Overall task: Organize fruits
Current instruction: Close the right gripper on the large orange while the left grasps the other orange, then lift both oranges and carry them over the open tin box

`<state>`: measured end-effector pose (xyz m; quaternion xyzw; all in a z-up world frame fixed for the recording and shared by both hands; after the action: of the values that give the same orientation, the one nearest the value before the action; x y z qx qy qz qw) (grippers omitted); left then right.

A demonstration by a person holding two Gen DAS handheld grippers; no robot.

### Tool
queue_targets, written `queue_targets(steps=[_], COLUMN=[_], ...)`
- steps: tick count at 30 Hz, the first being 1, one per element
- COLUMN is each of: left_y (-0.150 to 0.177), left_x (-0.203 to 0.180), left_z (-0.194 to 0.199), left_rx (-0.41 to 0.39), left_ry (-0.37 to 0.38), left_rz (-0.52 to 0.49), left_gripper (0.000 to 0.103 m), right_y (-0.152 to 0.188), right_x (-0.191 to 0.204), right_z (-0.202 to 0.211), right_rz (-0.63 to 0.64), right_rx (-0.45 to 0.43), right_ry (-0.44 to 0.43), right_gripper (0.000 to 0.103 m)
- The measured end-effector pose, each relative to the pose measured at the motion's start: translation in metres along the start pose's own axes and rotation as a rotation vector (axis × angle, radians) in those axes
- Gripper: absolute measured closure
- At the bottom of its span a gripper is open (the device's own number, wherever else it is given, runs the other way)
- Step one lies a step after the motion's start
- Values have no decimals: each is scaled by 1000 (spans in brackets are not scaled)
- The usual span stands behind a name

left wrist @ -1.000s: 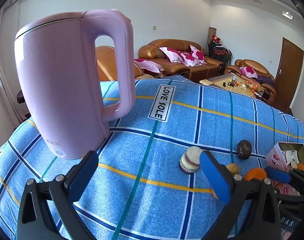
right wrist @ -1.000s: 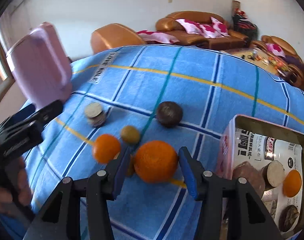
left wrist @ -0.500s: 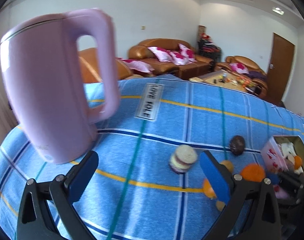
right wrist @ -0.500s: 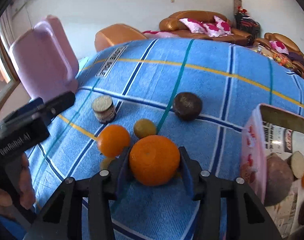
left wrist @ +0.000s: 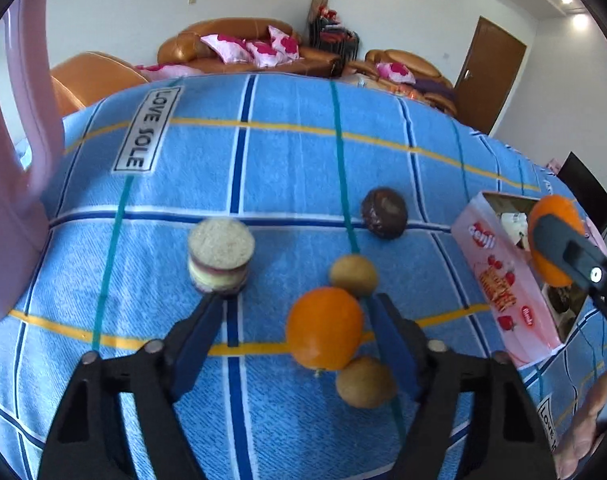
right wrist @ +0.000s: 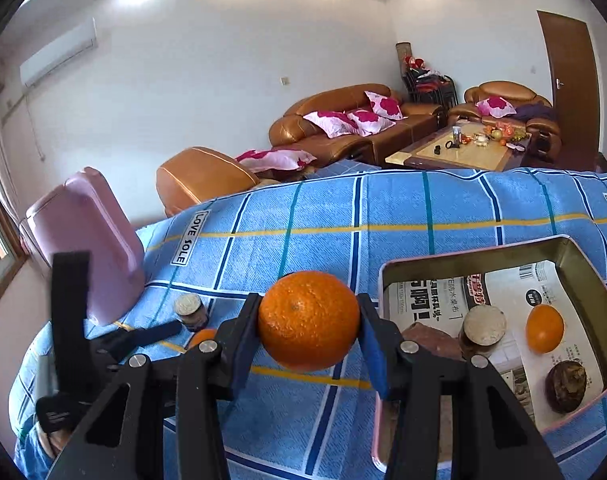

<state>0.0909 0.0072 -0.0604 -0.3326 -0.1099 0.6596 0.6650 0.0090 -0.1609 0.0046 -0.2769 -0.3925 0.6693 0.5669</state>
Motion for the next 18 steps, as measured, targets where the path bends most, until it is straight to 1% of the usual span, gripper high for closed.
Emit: queue_targets(steps=[1,3,4,5,8,9,10,12,15,17,18], left_y=[1,1,1,0,-1,-3,-4,-7,-8,-7,-6], left_x=[-1,-1,-1,0,4,10,12,15,21,24,24], left_z=[0,0,0,1,8,13,21,43,73,83,85], left_rx=[5,6,8,12,-15,-48,-92,-221,-404,-468,-487], left_ry=[12,14,34,47,38,47,48,21,-23,-39,-40], left_rz=[-1,-1,3,7,35,48,53,56,80,90,93], left_gripper=[36,52,58,67,68,68,68,68,68,68,68], right_y=[0,1,2,3,4,5,5,5,5,6,7], right_x=[1,2,2,2,5,5,5,5,9,15,17], right_z=[-1,-3,-1,-1,-2,-2,-1,1,7,14,15], right_rz=[0,3,9,15,37,40,43,45,65,105,118], right_rx=[1,4,7,8,-3,-8,-20,-38,-95,-154,-170], right_ry=[-1,-7,-5,-2,22,26,32,35,55,94,105], right_gripper=[54,54,54,54,54,54,54,54,54,54,54])
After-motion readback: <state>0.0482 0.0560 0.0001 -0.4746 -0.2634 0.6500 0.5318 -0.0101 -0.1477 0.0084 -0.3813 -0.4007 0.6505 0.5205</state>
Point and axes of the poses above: each gripper's, at about its wrist camera, not at the fingertips, and z roughly against the way its jaws point, x to its left, y to its underside, the point moved 1 cm from there along -z, roughly the way its jaws point, and after that the axes turned 12 degrees about z, right-handed, at the moved point
